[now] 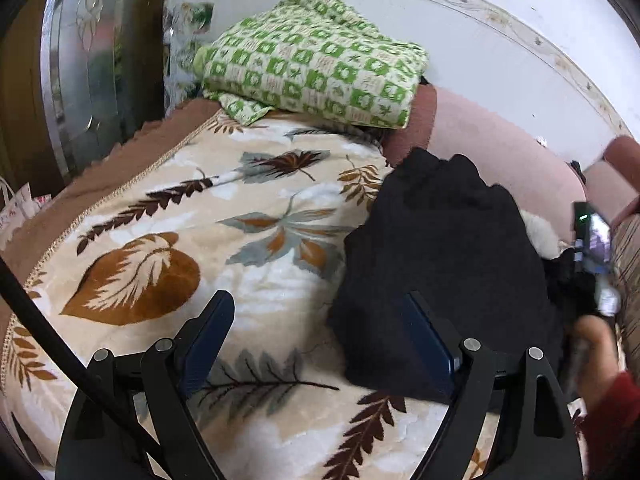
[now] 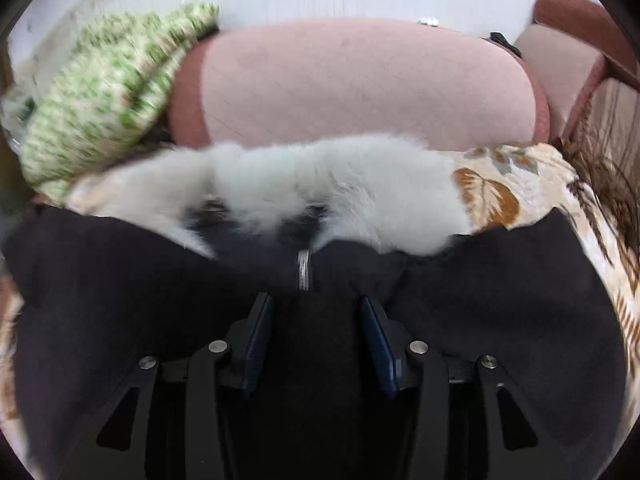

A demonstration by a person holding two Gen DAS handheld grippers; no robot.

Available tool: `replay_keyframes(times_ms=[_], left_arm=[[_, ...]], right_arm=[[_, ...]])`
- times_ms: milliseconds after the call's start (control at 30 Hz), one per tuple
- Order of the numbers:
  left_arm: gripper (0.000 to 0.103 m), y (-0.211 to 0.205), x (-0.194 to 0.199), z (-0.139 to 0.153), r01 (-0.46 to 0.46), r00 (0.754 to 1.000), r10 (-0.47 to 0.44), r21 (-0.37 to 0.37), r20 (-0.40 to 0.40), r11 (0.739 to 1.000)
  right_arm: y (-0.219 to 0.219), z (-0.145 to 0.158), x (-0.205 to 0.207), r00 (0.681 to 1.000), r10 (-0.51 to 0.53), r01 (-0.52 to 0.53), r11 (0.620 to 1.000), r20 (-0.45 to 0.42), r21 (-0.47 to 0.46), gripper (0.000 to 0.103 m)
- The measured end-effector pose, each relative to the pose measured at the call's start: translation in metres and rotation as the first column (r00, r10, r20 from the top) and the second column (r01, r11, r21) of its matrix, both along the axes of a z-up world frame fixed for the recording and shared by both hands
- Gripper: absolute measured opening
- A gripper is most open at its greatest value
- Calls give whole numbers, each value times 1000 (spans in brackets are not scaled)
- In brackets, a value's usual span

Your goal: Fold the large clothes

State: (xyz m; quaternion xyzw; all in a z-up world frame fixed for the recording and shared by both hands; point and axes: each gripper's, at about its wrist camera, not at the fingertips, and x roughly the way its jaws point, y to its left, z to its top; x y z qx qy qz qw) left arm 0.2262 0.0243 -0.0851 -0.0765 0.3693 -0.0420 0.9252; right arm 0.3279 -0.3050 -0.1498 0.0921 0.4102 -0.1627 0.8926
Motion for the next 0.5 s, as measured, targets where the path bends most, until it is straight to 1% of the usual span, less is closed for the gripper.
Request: replay_keyframes(times_ms=[67,133,200,233,267,300,333,367,400,433,500], left_arm=[[85,9,3,1,-29,1000,29,-15,-3,999],[85,15,3,2,-42,999,41,-34,-6,999],[85,19,2,2,-42,999,42,-43,-17,998],[85,21,0,2,-45,999,44,-45,-22,998],[85,22,-1,3,-47,999,46,-49,-25,998],[85,26,-3,4,-51,998,50,-59,-24,997],[85,29,-5,6,-57,998,56,-71,-18,996],[85,32,-5,8,-64,998,63,-80,-14,995],[85,36,-6,9,-78,997,77,-91,-13,993],[85,39,-6,10,-90,996,89,-102,-15,991],[85,43,-6,9,-104,995,101,-127,-25,986]], right_arm=[[-3,-7,17,1000,-13,12,999,-18,-40,50],[0,-8,21,999,-6,4,997,-35,-72,50],[5,-1,19,999,1,-7,994,-53,-105,49],[10,10,14,998,4,-12,991,-57,-137,49],[16,27,2,1000,0,-4,987,-19,-160,49],[22,41,-9,999,9,-3,987,36,-163,49],[30,60,-26,994,33,-16,988,107,-155,49],[40,76,-39,986,66,-44,989,152,-144,49],[49,84,-46,981,98,-76,988,169,-133,49],[62,92,-52,972,148,-129,985,179,-118,49],[87,95,-51,956,239,-226,970,169,-90,49]])
